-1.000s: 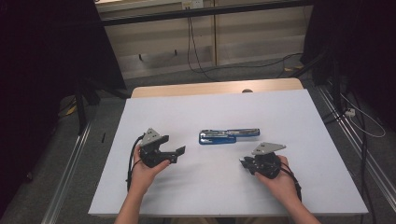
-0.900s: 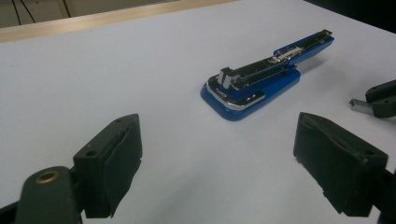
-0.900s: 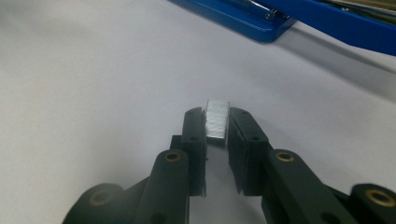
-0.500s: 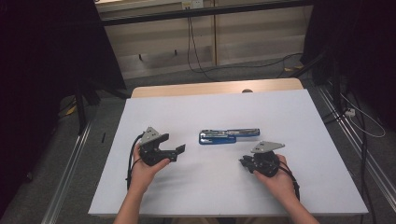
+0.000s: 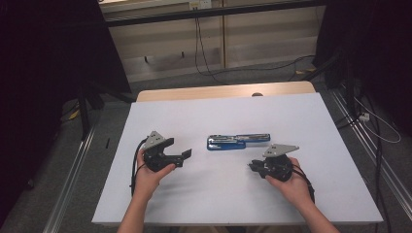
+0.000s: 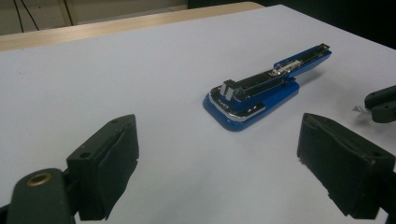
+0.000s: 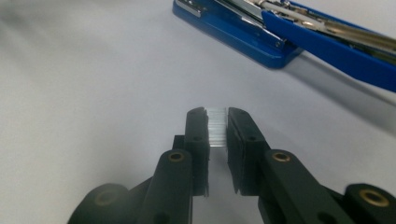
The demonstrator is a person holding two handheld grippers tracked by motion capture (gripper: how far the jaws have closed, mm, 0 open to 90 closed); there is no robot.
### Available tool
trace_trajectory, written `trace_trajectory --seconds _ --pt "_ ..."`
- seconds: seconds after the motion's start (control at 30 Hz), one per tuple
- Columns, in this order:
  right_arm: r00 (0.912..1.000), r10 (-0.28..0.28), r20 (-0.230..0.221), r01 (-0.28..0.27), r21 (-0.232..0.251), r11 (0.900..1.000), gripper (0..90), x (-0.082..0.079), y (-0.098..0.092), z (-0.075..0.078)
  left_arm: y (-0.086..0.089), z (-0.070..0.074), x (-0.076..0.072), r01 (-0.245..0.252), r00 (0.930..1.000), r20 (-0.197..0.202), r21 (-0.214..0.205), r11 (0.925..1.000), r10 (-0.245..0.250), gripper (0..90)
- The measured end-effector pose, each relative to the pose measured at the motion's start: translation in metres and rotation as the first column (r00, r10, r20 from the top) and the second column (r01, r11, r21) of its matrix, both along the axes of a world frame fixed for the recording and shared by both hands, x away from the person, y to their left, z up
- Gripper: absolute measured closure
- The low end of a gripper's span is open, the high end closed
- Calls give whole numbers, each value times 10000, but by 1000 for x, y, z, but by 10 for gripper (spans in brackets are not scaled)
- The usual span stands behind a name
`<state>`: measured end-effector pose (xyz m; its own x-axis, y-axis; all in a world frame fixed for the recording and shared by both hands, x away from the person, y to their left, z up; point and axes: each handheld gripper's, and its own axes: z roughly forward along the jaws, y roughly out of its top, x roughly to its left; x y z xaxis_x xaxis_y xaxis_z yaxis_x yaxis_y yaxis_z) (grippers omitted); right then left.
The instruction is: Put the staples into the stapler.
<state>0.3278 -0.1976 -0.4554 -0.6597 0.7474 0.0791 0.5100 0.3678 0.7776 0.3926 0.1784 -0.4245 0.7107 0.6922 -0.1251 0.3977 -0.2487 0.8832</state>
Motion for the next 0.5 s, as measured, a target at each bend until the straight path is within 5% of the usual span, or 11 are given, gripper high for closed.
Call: trace_trajectory --seconds 0.5 --pt "9969 779 130 -785 475 9958 791 25 -9 17 5 -1 -1 -17 9997 -238 -18 10000 17 89"
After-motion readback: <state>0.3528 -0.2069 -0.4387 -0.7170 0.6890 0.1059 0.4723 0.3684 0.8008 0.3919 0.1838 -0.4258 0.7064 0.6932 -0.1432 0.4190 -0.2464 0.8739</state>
